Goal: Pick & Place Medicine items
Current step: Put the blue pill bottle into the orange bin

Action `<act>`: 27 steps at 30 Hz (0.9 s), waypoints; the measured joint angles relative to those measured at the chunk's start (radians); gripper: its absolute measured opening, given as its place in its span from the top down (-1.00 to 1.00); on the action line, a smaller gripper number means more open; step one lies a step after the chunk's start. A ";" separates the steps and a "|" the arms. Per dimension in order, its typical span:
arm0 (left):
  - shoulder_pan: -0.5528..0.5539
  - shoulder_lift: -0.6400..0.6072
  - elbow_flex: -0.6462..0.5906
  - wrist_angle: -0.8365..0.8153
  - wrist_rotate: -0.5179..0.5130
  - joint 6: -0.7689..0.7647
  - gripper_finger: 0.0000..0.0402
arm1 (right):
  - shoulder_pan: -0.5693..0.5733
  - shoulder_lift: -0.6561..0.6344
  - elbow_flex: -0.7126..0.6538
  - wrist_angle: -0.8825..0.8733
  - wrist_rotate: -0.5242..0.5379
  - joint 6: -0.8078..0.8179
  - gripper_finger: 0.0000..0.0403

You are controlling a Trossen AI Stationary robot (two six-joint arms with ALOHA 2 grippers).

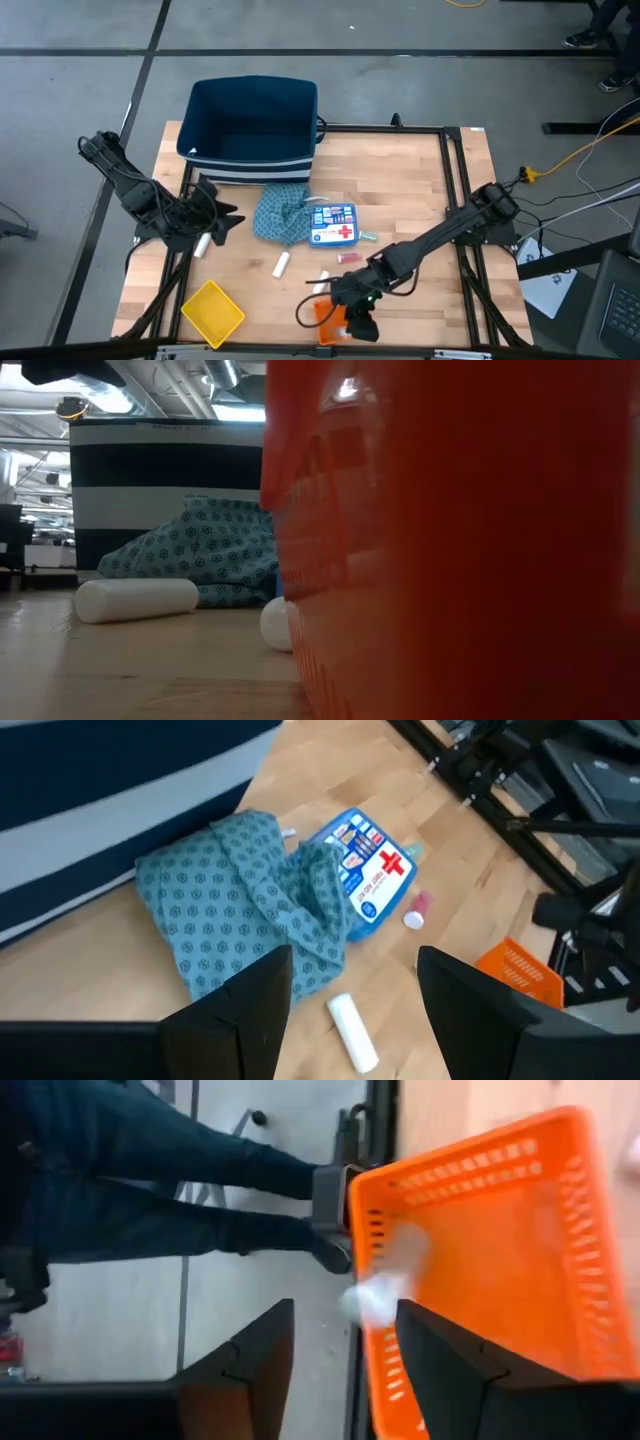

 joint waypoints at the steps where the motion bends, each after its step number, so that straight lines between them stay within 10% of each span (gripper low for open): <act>1: 0.000 0.001 0.000 -0.001 0.005 0.000 -0.06 | -0.005 -0.003 0.000 -0.014 -0.001 0.000 0.06; 14: 0.000 0.000 0.000 0.014 -0.011 0.004 -0.06 | -0.135 -0.137 0.000 -0.176 0.003 -0.096 -0.07; 27: 0.000 0.000 0.000 0.018 -0.089 0.079 -0.06 | -0.297 -0.181 0.000 -0.552 0.290 -0.122 -0.05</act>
